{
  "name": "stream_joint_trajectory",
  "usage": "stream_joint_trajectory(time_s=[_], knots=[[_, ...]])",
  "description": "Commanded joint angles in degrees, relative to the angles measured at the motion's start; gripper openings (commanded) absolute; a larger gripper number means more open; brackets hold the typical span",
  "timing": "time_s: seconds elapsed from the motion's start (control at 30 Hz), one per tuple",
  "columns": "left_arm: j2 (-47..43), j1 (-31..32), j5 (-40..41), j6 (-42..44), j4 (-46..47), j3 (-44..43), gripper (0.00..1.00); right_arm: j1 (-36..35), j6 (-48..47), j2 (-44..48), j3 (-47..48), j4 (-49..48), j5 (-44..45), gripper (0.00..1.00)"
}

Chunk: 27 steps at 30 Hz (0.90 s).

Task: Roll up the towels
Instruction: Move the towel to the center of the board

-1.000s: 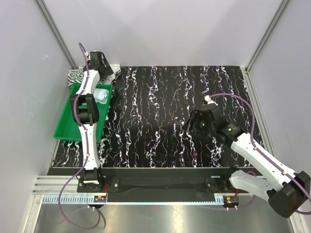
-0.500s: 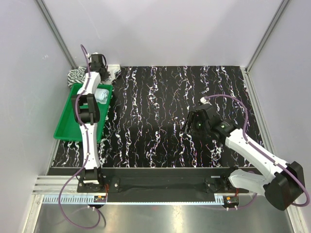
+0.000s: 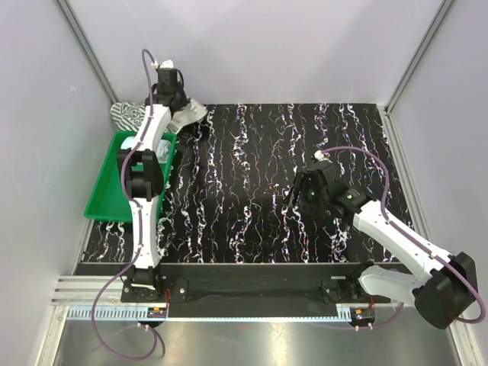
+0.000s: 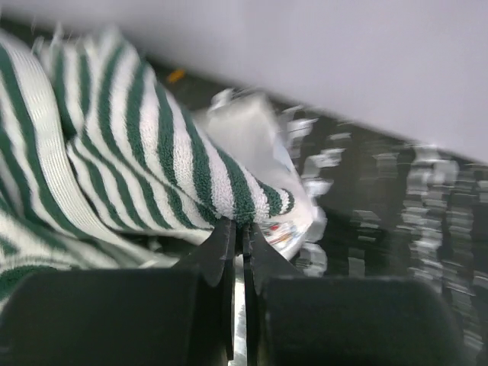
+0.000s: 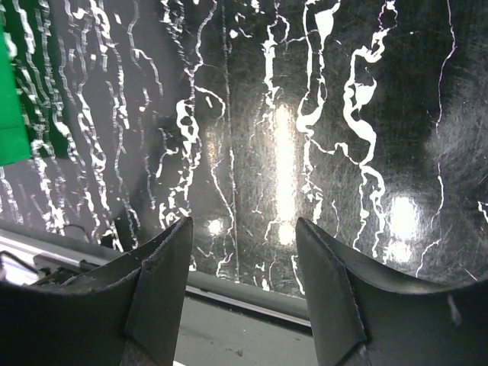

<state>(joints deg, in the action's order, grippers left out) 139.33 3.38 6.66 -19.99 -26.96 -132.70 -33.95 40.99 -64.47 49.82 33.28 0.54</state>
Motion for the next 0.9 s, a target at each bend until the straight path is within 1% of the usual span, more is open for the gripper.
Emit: stream_joint_trajectory(time_s=[0.0, 0.1, 0.13, 0.2, 0.23, 0.27, 0.3, 0.33, 0.37, 0.4, 0.43, 0.47, 0.5, 0.53, 0.57, 0.6, 0.63, 0.67, 0.7, 0.73, 0.77, 0.8, 0.83, 0.87], knots=[[-11.27, 2.07, 0.47, 2.06, 6.22, -1.68, 0.00, 0.12, 1.02, 4.34, 2.56, 2.31, 1.57, 0.64], [-13.55, 3.30, -2.43, 2.05, 5.25, -1.86, 0.00, -0.06, 1.28, 8.21, 1.94, 3.72, 3.50, 0.64], [-14.25, 4.09, -4.79, 3.36, 5.34, -2.03, 0.00, 0.12, 1.28, 9.26, 2.38, 5.03, 4.20, 0.64], [-15.74, 7.25, -7.26, 4.60, 4.64, -3.08, 0.00, 0.12, 1.54, 10.06, 3.26, 6.62, 6.66, 0.64], [-16.36, 8.39, -9.62, 6.35, 2.37, -4.83, 0.00, 0.12, 1.63, 10.67, 3.70, 7.32, 7.37, 0.64], [-17.24, 11.10, -9.82, 7.24, 0.87, -5.19, 0.00, 0.12, 1.63, 11.11, 5.18, 9.24, 9.11, 0.64], [-20.21, 12.52, -9.73, 8.03, -2.01, -4.85, 0.00, 0.12, 1.81, 11.55, 5.98, 10.22, 10.18, 0.64], [-21.98, 13.84, -9.21, 8.64, -2.91, -3.71, 0.00, 0.12, 1.90, 12.51, 7.73, 11.45, 11.49, 0.64], [-24.34, 16.37, -9.03, 8.56, -3.36, 1.34, 0.00, 0.12, 1.98, 13.05, 8.70, 13.72, 14.20, 0.64], [-26.63, 17.70, -8.59, 8.21, -3.54, 4.53, 0.00, 0.12, 2.16, 13.49, 9.58, 14.61, 15.54, 0.65], [-31.44, 18.93, -7.89, 7.08, -3.62, 8.74, 0.00, 0.20, 2.16, 14.36, 10.46, 15.58, 16.77, 0.65], [-33.83, 21.21, -8.15, 6.46, -3.45, 16.52, 0.00, 0.12, 2.51, 14.63, 12.21, 17.59, 19.04, 0.66], [-35.95, 22.28, -8.58, 5.41, -2.32, 21.47, 0.00, 0.12, 2.95, 14.98, 12.92, 18.57, 20.11, 0.66], [-40.58, 23.33, -11.29, 3.22, -1.87, 25.61, 0.00, 0.12, 3.21, 15.51, 13.80, 19.80, 20.90, 0.67], [-42.54, 25.87, -12.27, 2.07, -0.82, 34.96, 0.00, 0.12, 3.91, 15.86, 13.90, 20.24, 21.95, 0.68], [-45.08, 27.46, -13.59, 1.62, 2.41, 39.23, 0.00, 0.03, 4.53, 16.12, 13.64, 20.51, 22.49, 0.69], [-48.41, 29.30, -14.47, 1.62, 3.13, 42.93, 0.04, 0.12, 5.23, 16.48, 12.94, 20.51, 23.01, 0.72], [-49.75, 32.71, -13.87, 1.01, 3.75, 46.71, 0.15, 0.12, 5.50, 16.57, 12.50, 20.51, 23.19, 0.73], [-50.64, 33.96, -14.12, 0.66, 4.71, 52.23, 0.64, 0.12, 5.76, 16.39, 11.97, 20.34, 23.19, 0.75], [-51.25, 34.85, -15.87, -0.39, 5.51, 55.07, 0.99, 0.20, 5.85, 16.04, 10.75, 19.81, 23.28, 0.77], [-51.96, 35.81, -15.71, -1.36, 6.04, 57.27, 0.99, 0.20, 6.64, 15.60, 10.12, 19.90, 23.72, 0.81], [-52.31, 36.00, -15.36, -2.24, 7.61, 59.30, 0.99, 0.20, 7.25, 15.16, 9.51, 19.98, 24.16, 0.83], [-52.66, 36.00, -15.27, -3.64, 8.23, 63.14, 0.99, 0.29, 7.61, 14.46, 8.11, 19.38, 24.16, 0.84], [-53.54, 36.00, -14.31, -4.18, 8.15, 64.49, 0.99, 0.38, 8.92, 14.11, 7.23, 18.93, 23.12, 0.84]])
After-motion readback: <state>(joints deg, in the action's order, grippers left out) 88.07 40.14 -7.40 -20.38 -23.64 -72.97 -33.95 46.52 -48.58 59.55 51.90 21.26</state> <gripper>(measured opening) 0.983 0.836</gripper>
